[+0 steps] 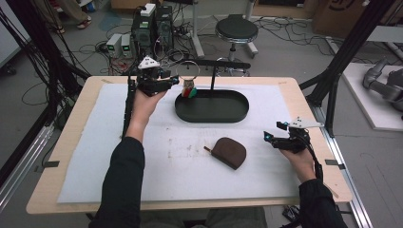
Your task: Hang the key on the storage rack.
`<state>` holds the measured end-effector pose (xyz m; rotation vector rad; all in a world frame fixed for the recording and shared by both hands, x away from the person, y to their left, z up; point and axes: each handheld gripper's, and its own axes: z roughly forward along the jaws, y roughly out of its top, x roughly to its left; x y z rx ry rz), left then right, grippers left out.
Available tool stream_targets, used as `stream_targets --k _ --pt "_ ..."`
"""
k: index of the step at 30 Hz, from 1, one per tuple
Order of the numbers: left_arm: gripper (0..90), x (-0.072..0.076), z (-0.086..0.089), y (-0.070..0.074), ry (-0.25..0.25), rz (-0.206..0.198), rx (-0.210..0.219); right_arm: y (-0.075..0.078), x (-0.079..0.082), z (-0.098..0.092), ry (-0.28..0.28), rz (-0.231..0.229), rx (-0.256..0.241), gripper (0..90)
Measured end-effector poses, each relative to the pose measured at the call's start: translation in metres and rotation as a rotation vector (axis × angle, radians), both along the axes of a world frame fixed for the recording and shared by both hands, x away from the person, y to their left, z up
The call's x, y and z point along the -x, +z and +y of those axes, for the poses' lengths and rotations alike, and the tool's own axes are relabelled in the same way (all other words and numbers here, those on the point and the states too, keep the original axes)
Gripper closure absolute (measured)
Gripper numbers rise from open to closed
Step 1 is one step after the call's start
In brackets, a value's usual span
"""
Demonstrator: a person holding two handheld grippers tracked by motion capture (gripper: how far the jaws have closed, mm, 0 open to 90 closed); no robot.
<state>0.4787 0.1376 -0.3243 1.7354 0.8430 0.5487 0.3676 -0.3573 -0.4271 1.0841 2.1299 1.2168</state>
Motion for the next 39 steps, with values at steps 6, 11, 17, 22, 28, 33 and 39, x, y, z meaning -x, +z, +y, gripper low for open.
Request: stream_targets --k 6,11,17,22,28,33,39 --pt "41.0 0.036 0.011 -0.002 -0.035 -0.04 0.025 0.001 0.001 0.001 0.0 -0.003 0.001 24.7" --pt "31.6 0.073 0.017 -0.009 -0.09 -0.064 0.022 0.001 0.002 0.002 0.003 -0.008 0.01 24.7" --pt "28.4 0.107 0.028 -0.024 -0.114 -0.072 0.014 0.002 0.003 0.003 0.003 -0.009 0.016 24.7" --pt "27.8 0.131 0.041 -0.039 -0.127 -0.059 0.024 0.002 0.003 0.003 0.007 -0.01 0.015 24.7" --pt "26.3 0.151 0.054 -0.055 -0.123 -0.082 0.032 0.002 0.004 0.004 0.013 -0.007 0.01 24.6" --pt "26.0 0.156 0.065 -0.07 -0.12 -0.076 0.059 0.002 0.005 0.005 0.02 -0.011 0.012 24.6" --pt "25.9 0.152 0.066 -0.081 -0.119 -0.038 0.082 0.002 0.004 0.003 0.002 -0.003 0.006 24.0"
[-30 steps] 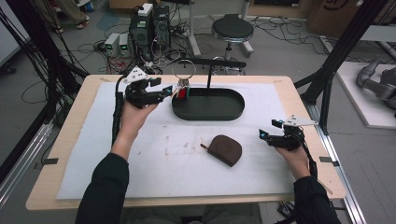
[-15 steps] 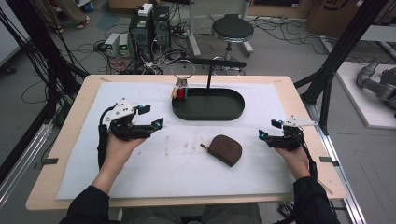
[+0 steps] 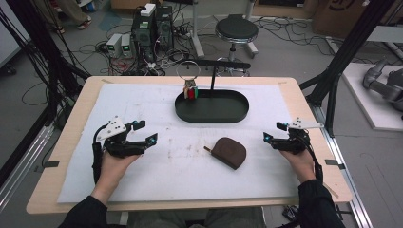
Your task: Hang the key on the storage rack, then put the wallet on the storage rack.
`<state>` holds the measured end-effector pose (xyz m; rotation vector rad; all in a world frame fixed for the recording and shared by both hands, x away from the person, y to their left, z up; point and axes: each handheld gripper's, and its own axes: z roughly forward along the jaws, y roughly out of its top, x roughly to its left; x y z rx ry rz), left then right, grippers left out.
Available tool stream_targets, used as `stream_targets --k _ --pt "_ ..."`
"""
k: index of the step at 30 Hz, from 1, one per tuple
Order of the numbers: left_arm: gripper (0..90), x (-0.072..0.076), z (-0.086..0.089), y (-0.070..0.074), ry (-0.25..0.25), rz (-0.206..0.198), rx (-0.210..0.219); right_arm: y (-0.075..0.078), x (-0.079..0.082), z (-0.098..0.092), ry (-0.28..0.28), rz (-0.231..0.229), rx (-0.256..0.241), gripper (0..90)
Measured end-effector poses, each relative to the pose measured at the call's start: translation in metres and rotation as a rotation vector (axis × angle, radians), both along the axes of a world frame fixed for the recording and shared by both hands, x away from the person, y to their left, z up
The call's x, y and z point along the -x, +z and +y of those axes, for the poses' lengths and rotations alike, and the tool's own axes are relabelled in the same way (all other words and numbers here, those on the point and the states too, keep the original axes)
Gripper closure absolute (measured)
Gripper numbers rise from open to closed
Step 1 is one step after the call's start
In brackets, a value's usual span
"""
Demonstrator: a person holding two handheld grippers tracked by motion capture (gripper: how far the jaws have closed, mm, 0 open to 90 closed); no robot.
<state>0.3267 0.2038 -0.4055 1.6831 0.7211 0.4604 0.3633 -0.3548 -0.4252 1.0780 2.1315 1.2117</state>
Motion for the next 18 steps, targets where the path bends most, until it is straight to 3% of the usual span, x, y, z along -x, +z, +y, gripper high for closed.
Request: stream_targets --k 3,6,9,18 --pt "25.9 0.0002 -0.0027 -0.0006 -0.005 -0.008 -0.015 0.0001 0.0005 0.0002 0.002 0.002 0.0 24.0" --pt "26.0 -0.0003 -0.0044 0.0003 -0.01 -0.01 0.002 0.0006 0.0018 0.0009 0.008 0.002 0.002 24.0" --pt "26.0 -0.0005 -0.0064 -0.0005 -0.006 -0.022 -0.021 0.0014 0.003 0.0013 0.013 -0.006 0.0 24.0" --pt "25.9 -0.0032 0.0007 -0.0078 0.018 -0.018 -0.022 0.0017 0.0032 0.0011 0.021 -0.007 -0.006 23.9"
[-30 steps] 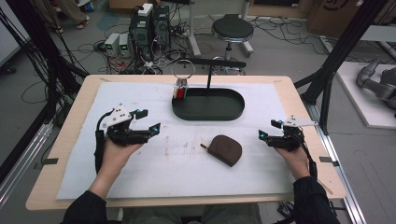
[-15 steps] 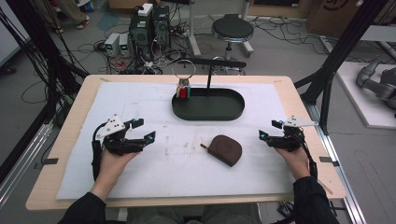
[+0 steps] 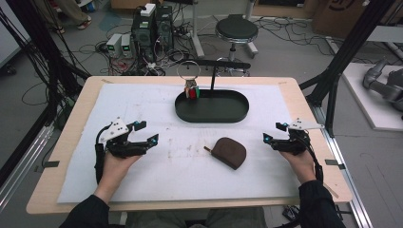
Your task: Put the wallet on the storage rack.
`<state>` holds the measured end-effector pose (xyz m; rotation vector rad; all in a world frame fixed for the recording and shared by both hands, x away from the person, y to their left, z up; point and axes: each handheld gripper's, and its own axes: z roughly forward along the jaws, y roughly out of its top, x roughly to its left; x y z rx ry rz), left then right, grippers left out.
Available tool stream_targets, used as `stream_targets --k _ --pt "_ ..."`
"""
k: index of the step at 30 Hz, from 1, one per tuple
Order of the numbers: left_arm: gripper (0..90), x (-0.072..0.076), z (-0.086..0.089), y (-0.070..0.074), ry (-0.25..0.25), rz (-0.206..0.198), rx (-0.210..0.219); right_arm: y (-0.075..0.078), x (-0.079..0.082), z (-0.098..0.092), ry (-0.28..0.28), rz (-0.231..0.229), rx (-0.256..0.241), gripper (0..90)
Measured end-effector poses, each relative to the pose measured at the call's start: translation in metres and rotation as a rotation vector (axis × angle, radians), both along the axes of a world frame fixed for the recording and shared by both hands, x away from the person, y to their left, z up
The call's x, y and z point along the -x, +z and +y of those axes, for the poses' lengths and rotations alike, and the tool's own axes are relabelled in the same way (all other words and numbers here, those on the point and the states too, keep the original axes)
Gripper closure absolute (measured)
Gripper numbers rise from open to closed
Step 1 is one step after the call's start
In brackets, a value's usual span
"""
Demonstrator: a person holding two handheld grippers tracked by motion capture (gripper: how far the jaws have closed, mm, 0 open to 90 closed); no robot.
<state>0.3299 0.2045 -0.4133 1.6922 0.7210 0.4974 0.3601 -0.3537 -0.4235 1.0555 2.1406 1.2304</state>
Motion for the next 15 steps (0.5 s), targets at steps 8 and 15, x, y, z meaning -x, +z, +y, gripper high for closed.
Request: stream_targets --k 8,15 --pt "26.0 0.001 0.008 0.0 0.037 -0.002 -0.012 0.001 0.004 0.006 0.046 0.002 -0.012 23.1" --pt "26.0 -0.001 0.011 -0.002 0.047 0.004 -0.013 0.0 0.007 0.013 0.119 0.014 -0.025 22.1"
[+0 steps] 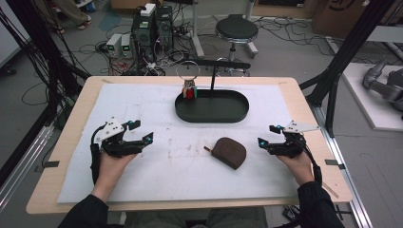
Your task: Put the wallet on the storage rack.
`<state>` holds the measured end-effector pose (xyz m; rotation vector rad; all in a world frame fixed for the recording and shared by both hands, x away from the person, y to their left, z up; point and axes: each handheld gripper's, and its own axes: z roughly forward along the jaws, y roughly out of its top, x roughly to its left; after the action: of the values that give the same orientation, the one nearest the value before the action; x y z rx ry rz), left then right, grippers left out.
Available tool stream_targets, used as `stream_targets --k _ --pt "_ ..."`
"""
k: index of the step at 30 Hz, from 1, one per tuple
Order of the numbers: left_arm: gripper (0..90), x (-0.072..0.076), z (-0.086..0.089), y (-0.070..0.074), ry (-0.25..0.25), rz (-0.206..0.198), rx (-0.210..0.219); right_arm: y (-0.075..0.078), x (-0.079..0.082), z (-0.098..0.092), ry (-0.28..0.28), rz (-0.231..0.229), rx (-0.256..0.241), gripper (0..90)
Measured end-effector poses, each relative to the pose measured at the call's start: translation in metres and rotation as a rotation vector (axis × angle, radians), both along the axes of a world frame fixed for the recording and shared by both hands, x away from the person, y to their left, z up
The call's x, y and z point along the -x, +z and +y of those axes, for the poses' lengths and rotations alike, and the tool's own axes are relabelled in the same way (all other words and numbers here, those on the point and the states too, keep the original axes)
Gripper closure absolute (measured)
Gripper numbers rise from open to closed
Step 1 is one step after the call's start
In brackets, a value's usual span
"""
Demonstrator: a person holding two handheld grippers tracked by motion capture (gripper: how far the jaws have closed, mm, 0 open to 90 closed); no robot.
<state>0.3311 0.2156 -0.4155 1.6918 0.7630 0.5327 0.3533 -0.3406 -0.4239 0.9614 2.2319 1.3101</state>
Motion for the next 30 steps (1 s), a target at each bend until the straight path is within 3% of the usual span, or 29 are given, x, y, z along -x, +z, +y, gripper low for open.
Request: stream_targets --k 14,26,30 --pt "26.3 -0.009 -0.011 -0.003 -0.015 0.012 -0.02 -0.004 0.007 0.013 0.087 0.061 0.027 21.4" --pt "26.5 -0.007 -0.015 -0.003 -0.027 0.021 -0.048 -0.008 0.005 0.03 0.168 0.124 0.037 43.3" --pt "26.7 -0.006 -0.015 -0.004 -0.027 0.022 -0.047 -0.01 0.002 0.036 0.19 0.153 0.011 50.5"
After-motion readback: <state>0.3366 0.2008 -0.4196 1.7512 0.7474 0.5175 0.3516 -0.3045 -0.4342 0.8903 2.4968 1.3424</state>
